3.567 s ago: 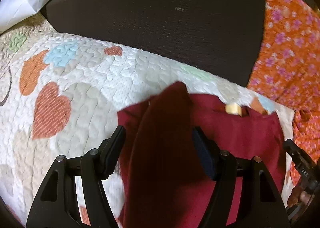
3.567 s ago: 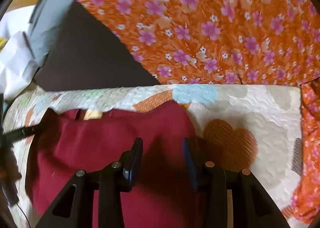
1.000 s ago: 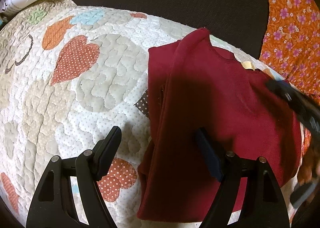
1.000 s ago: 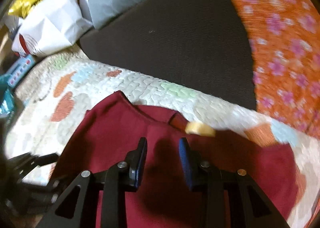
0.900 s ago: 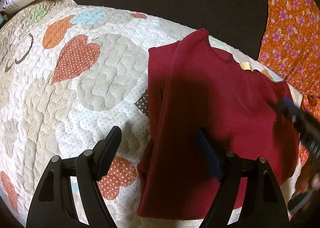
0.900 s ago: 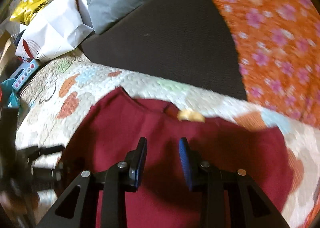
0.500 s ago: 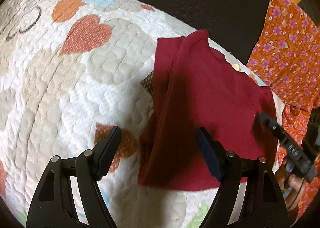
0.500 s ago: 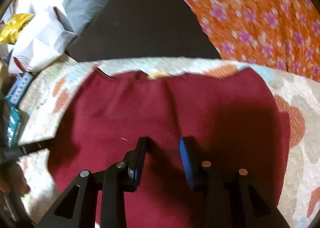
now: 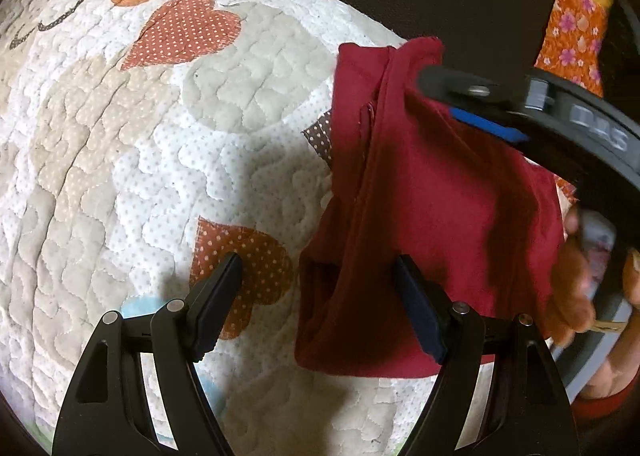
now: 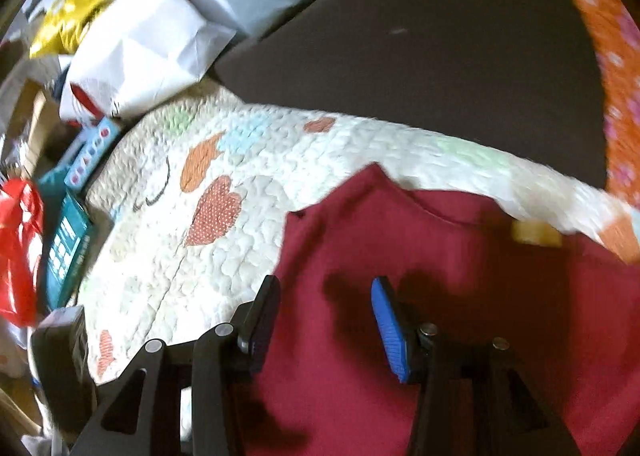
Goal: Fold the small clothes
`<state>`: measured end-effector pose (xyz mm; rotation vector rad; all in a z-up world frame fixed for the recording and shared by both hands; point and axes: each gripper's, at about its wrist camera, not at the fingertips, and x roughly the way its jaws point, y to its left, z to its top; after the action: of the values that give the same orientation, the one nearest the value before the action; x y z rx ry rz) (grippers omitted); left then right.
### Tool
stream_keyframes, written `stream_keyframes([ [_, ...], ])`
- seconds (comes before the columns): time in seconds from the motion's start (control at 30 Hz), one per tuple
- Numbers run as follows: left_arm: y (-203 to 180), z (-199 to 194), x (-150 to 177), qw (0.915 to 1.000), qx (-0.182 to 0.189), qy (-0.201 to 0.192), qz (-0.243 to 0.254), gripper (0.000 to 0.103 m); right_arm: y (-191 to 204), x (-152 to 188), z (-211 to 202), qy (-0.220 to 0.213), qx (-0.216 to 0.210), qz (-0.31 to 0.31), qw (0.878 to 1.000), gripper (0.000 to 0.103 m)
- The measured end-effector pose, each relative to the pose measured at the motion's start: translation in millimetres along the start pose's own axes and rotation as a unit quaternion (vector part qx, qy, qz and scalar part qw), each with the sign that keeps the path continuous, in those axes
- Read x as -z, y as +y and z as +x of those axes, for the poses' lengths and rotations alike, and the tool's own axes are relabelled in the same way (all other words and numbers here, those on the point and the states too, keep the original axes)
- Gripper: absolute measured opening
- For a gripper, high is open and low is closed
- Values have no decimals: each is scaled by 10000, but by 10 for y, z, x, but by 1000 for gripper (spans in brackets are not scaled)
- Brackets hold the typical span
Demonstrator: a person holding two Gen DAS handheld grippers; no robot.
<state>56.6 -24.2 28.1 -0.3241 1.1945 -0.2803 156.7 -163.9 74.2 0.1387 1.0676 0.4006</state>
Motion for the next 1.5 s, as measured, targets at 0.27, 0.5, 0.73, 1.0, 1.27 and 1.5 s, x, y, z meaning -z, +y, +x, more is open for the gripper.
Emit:
stream_keyframes([
  [0.27, 68, 4, -1, 10000, 21, 0, -10, 78, 334, -171, 547, 501, 711, -566, 9946, 53],
  [0.5, 148, -55, 25, 10000, 15, -26, -37, 78, 409, -204, 792, 683, 1334, -890, 9847, 64],
  [0.73, 23, -77, -170, 9997, 3, -222, 113, 78, 335, -151, 630, 339, 1261, -957, 9868, 31],
  [1.0, -258, -52, -415, 9970, 507, -398, 420, 78, 20, -125, 10, -296, 92, -172, 9994, 15],
  [1.27, -464, -5, -348, 9932, 942, -361, 583, 42, -139, -82, -140, -409, -327, 223, 9984, 15],
  [1.5, -727, -307, -262, 9874, 1099, -559, 987, 32, -301, -30, -435, -684, -446, 408, 9958, 14],
])
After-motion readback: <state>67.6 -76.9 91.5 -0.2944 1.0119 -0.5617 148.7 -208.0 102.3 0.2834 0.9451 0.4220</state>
